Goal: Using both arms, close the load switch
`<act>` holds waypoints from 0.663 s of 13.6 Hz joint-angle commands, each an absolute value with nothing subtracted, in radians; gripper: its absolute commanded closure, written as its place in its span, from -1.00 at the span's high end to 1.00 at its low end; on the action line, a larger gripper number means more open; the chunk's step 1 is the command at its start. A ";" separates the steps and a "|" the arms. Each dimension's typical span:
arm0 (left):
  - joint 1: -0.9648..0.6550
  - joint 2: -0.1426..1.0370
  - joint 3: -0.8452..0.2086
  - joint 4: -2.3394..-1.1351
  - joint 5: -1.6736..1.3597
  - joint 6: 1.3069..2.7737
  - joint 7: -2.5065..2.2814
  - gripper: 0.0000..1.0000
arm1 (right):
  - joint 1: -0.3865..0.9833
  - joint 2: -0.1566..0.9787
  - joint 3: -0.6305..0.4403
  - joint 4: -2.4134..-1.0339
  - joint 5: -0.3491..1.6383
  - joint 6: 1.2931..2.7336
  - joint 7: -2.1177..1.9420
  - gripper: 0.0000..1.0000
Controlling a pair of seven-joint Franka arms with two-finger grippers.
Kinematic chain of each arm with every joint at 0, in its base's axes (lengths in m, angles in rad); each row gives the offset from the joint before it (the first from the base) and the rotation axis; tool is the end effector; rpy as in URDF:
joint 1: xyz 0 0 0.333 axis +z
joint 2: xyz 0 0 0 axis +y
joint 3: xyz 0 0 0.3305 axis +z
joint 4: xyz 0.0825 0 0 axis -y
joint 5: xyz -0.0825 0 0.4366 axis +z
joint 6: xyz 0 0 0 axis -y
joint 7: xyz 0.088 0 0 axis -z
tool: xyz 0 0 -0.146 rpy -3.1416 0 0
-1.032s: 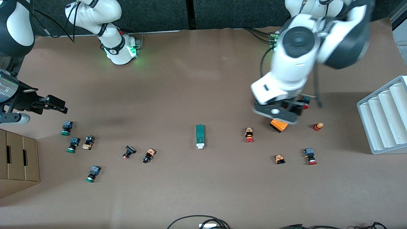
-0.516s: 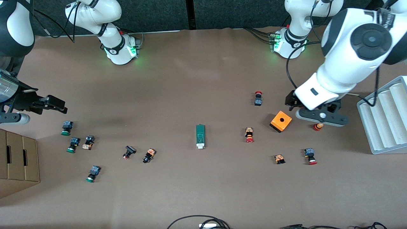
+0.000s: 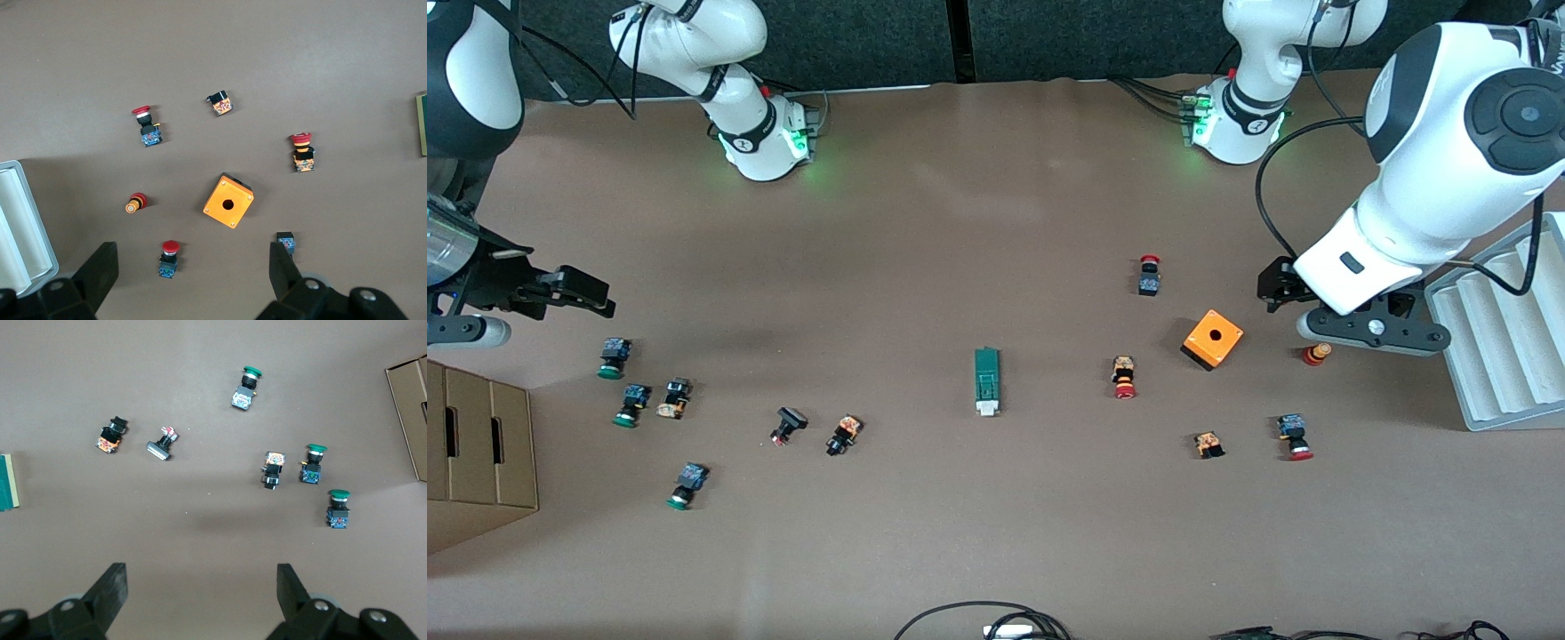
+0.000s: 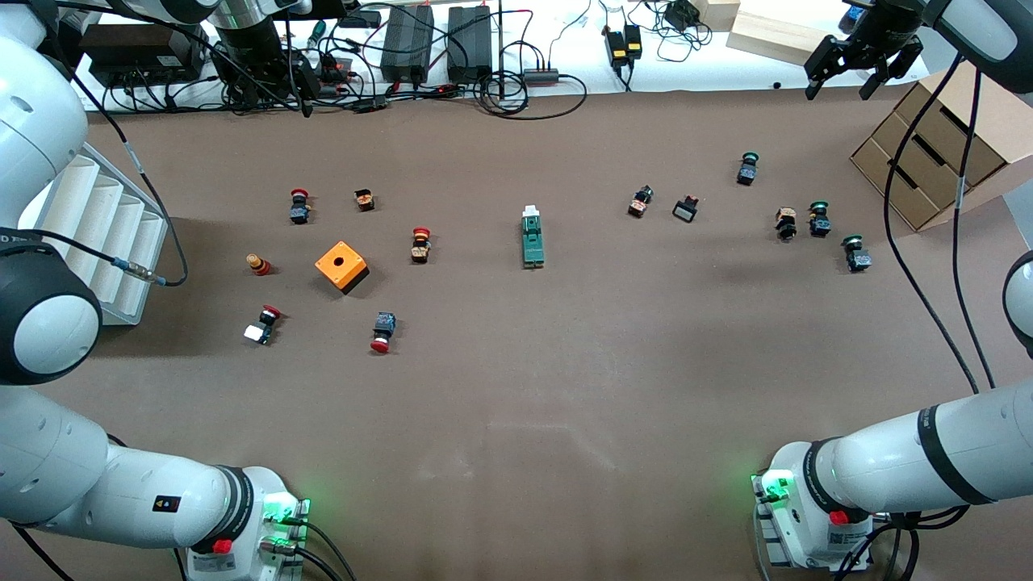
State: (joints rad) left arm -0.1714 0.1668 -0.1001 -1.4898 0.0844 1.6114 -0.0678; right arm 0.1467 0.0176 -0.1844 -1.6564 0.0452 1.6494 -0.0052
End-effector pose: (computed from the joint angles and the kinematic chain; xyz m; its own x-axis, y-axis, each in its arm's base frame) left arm 0.6397 -0.1611 0.5410 0.9780 -0.2050 -0.0398 -0.2073 -0.9757 -0.0703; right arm 0.6152 -0.0162 0.5513 0.9991 -0.0361 -0.0242 -0.0371 -0.9984 -0.0418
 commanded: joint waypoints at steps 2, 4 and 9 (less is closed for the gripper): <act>-0.117 0.141 -0.103 -1.509 0.074 1.601 -0.049 1.00 | 0.123 0.026 -0.184 -1.641 0.020 1.649 -0.003 1.00; -0.077 0.141 -0.103 -1.509 0.074 1.601 -0.048 1.00 | 0.074 0.020 -0.186 -1.641 0.023 1.647 -0.014 1.00; -0.011 0.031 -0.030 -1.662 0.057 1.687 0.031 1.00 | 0.077 0.018 -0.181 -1.641 0.031 1.646 -0.014 1.00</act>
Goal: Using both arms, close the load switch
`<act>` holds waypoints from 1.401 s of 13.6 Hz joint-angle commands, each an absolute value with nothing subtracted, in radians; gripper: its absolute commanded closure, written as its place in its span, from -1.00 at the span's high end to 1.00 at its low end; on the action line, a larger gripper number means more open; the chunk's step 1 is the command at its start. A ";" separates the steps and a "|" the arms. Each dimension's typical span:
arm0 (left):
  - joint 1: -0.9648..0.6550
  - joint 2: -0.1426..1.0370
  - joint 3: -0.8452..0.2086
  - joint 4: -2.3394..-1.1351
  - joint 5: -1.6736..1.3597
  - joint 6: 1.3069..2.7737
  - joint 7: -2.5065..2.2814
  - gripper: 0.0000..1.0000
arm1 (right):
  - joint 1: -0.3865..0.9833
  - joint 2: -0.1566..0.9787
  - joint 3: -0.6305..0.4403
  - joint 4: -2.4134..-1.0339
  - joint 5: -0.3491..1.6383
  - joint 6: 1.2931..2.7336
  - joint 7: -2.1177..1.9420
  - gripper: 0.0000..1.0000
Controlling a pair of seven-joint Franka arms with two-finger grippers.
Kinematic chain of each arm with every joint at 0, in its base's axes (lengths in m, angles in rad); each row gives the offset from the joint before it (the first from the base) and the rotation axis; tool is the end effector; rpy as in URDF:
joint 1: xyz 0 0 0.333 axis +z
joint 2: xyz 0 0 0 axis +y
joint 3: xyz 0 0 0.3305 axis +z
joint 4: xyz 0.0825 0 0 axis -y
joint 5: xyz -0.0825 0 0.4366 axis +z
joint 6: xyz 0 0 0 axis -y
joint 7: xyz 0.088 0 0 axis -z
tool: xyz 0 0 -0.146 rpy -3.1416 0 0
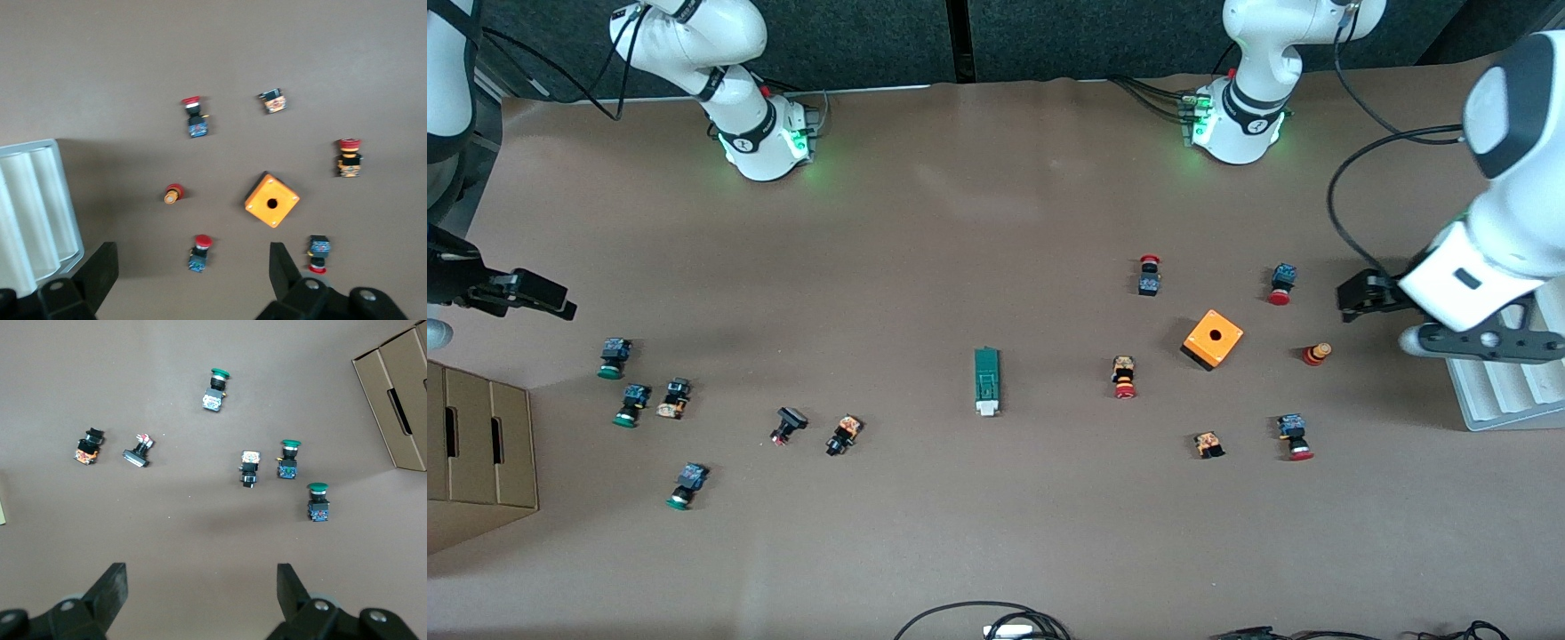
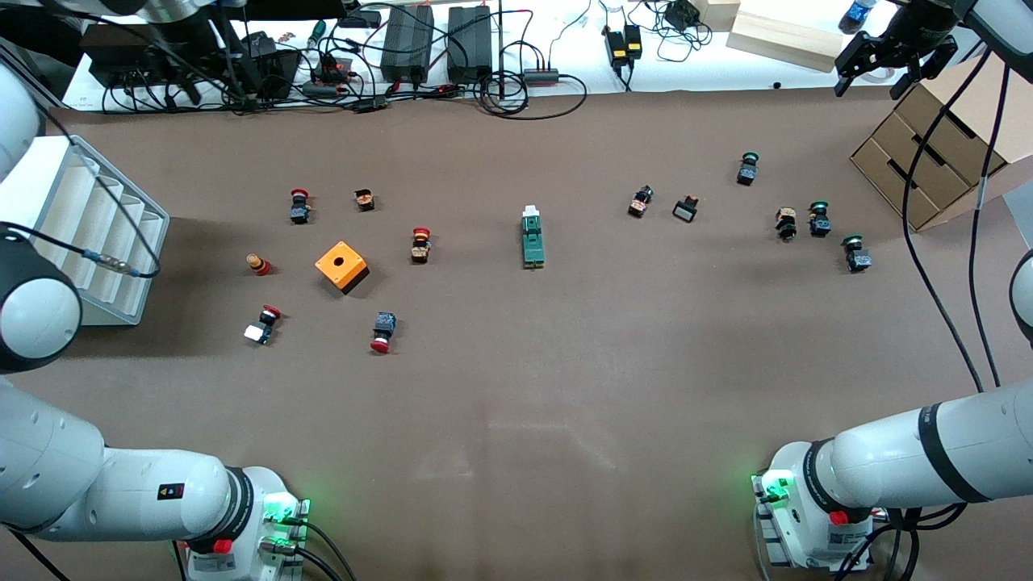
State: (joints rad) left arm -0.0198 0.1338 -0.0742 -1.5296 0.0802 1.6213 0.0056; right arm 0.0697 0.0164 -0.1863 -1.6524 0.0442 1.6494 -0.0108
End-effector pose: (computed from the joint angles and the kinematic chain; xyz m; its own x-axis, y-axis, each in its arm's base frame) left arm 0.6484 -0.0472 0.5423 0.9938 -0.1031 -0.0422 -0.1059 -0.9919 -0.0697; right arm 0.6122 -0.0648 0.5541 0.9939 -0.1091 -0.0187 -0.1098 -0.9931 -0.0411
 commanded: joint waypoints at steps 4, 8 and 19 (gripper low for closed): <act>-0.012 -0.069 0.002 -1.776 0.063 1.738 0.028 1.00 | 0.081 0.017 -0.172 -1.641 0.032 1.621 -0.014 1.00; -0.011 -0.052 0.032 -1.763 0.064 1.700 0.034 1.00 | 0.080 0.015 -0.169 -1.641 0.035 1.597 -0.052 1.00; -0.018 0.028 0.023 -1.647 0.071 1.658 0.032 1.00 | 0.078 0.021 -0.160 -1.629 0.032 1.611 -0.057 1.00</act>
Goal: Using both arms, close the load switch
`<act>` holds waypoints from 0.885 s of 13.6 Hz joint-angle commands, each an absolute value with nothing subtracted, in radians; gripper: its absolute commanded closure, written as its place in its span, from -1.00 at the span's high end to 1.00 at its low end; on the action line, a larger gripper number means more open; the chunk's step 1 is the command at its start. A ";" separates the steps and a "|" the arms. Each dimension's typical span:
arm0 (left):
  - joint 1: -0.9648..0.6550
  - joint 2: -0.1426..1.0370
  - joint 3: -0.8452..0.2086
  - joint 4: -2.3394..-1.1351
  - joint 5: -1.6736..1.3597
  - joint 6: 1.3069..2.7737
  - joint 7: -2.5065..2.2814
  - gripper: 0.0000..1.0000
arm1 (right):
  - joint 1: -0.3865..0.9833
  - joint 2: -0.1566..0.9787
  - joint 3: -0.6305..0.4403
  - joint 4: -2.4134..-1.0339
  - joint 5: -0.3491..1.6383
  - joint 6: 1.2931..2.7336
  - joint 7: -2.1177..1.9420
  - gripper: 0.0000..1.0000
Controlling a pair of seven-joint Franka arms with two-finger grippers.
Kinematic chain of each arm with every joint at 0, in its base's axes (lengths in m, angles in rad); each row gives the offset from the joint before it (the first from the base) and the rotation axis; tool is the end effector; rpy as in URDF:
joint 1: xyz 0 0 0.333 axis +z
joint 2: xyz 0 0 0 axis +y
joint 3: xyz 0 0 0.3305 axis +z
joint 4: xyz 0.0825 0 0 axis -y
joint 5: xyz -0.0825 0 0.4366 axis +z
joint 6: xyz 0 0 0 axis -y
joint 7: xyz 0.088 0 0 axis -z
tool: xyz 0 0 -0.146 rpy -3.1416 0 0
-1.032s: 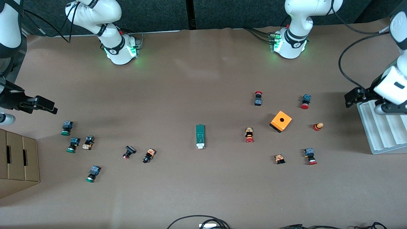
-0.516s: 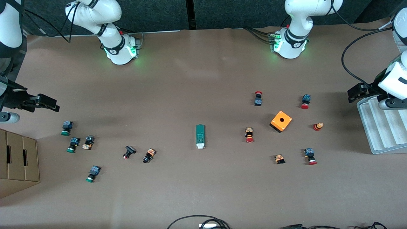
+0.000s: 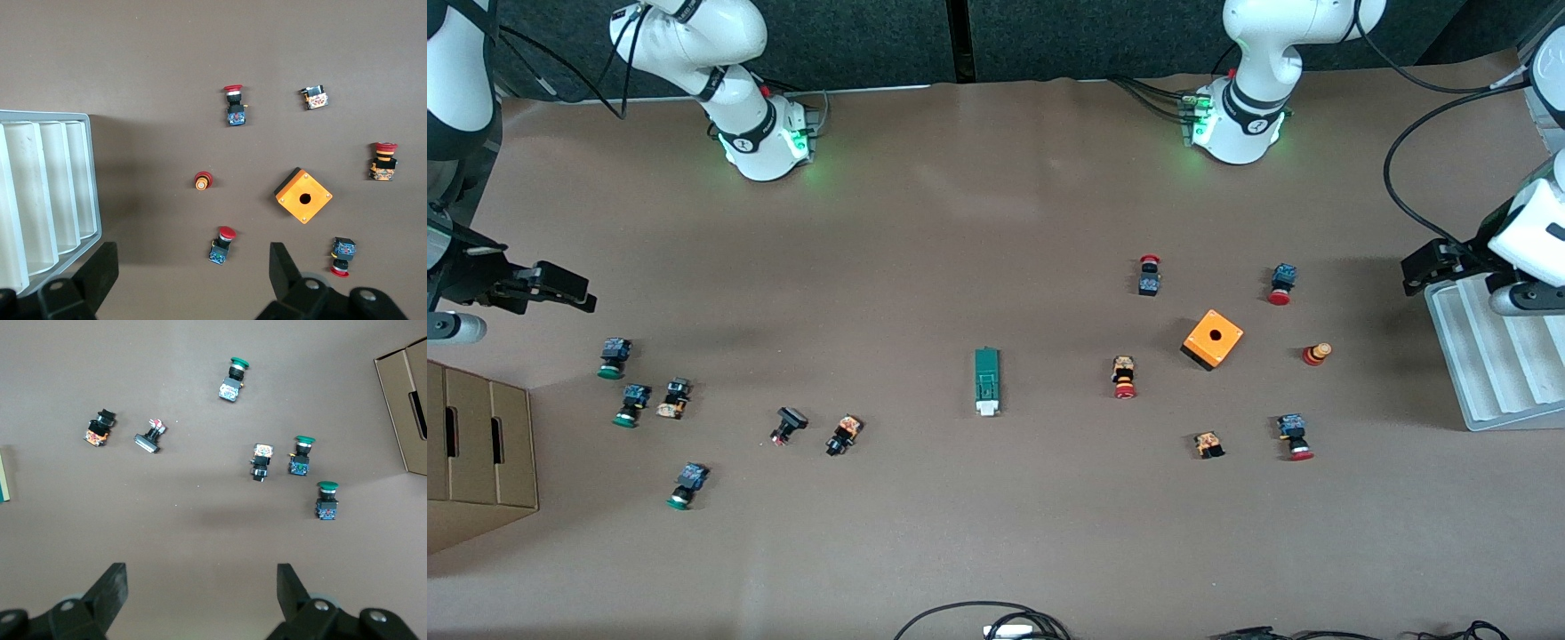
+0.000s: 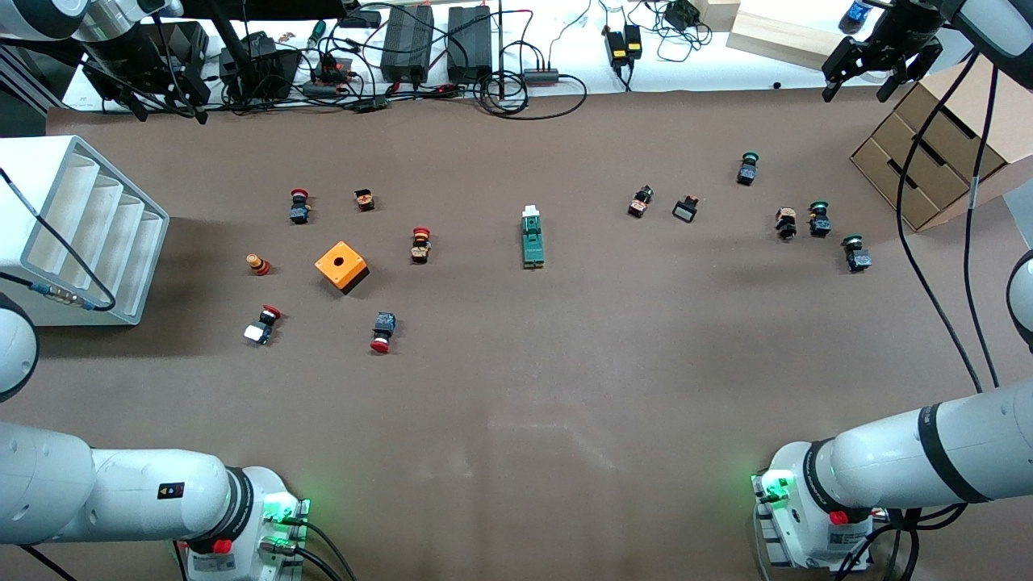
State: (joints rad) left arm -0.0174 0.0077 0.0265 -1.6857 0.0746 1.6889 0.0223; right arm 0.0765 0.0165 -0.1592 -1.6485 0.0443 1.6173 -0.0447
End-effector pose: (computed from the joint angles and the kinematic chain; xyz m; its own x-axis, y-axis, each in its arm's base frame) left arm 0.6157 0.0156 0.5453 0.9997 -0.0219 -0.0065 -0.0223 -0.9970 -0.0740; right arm 0.6097 -0.0437 0.5534 0.9982 -0.0401 -0.0456 -0.0421 -0.9982 -0.0436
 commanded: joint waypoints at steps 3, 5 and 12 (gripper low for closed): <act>-0.023 0.026 0.015 -1.644 0.072 1.644 0.029 1.00 | 0.078 0.020 -0.160 -1.629 0.037 1.620 -0.057 1.00; -0.023 0.026 0.015 -1.644 0.072 1.644 0.031 1.00 | 0.078 0.020 -0.161 -1.629 0.035 1.620 -0.057 1.00; -0.023 0.025 0.015 -1.646 0.072 1.641 0.031 1.00 | 0.080 0.018 -0.160 -1.629 0.035 1.620 -0.057 1.00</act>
